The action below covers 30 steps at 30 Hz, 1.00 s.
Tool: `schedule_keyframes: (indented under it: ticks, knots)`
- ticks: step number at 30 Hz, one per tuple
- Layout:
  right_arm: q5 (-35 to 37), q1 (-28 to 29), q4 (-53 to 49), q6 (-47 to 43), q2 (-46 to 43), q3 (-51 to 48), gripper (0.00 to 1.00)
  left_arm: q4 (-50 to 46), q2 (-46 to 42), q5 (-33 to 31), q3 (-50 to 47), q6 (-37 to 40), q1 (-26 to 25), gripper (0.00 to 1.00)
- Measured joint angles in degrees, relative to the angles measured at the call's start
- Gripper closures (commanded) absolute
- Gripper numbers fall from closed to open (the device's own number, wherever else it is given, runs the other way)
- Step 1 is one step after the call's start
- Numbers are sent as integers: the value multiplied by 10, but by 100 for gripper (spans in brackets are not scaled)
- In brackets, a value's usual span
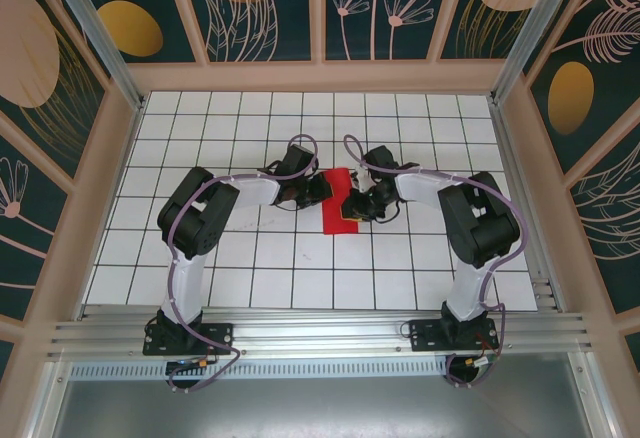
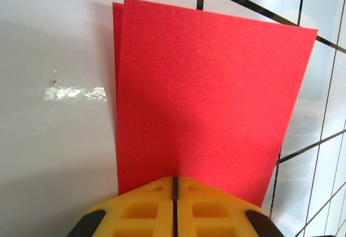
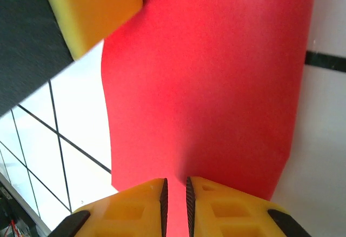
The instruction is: Fold a paper plane with a square sheet of paper (pick it up from the middle)
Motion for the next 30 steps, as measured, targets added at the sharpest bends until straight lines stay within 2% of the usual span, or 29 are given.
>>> schedule_keyframes:
  ticks: [17, 30]
  knots:
    - [21, -2, -15, -11, -1, -14, 81, 1, 0, 0, 0, 0, 0, 91]
    - [6, -24, -22, -11, -45, -52, 84, 4, 1, 0, 0, 0, 0, 91]
